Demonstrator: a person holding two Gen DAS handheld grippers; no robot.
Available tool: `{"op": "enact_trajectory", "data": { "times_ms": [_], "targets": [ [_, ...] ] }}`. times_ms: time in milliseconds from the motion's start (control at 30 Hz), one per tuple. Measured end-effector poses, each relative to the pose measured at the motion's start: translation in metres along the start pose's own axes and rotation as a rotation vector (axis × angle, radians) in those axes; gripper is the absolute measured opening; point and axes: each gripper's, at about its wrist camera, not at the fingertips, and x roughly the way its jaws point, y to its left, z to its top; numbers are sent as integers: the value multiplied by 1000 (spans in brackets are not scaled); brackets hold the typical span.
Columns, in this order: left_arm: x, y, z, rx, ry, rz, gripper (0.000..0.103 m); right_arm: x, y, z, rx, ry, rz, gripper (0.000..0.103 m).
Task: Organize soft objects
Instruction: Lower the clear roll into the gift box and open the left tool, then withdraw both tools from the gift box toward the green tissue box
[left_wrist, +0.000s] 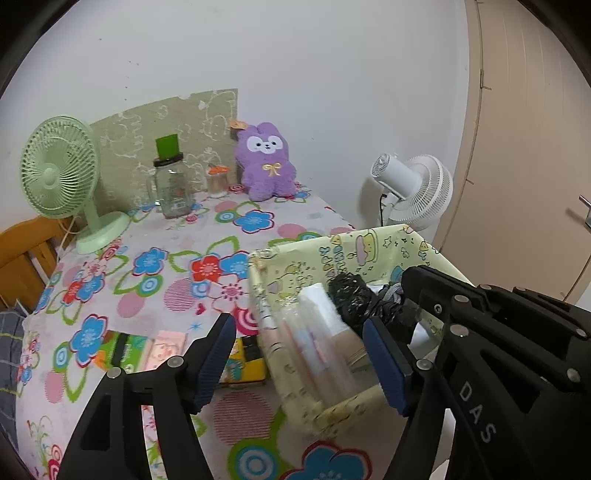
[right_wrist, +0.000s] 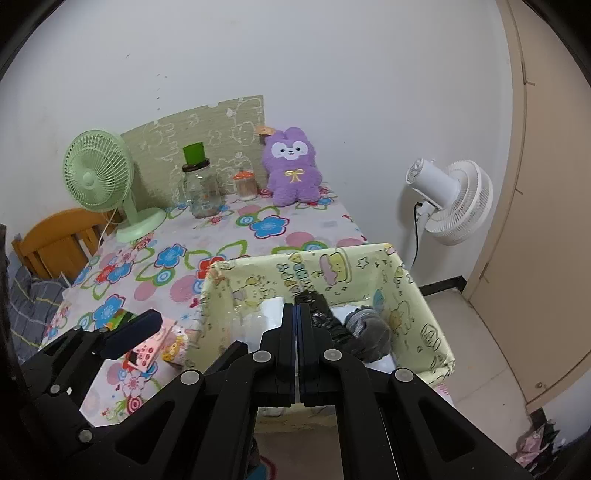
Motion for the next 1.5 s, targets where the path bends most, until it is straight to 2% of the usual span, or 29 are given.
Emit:
{"op": "enact_trajectory", "data": {
  "times_ms": [100,367,800,1100,1233,1500],
  "targets": [
    [-9,6,-4,-2,-12,11,77,-3,9,-1,-5,3,-5,3],
    [-29,27,-15,-23,-30,20,77,-16,38,-9,-31,-12,46,3],
    [-56,63,-31,-56,-54,67,79,-30,81,-18,-62,-31,79,3],
    [-59,89,-41,-84,-44,91,80,-23,109,-22,-93,4,73,5],
    [-61,99,-44,-85,-55,96,79,-22,118,-25,-96,-32,106,4],
    [-55,121,-54,-103,-39,117,80,-9,139,-30,-112,-30,123,2]
  ]
}}
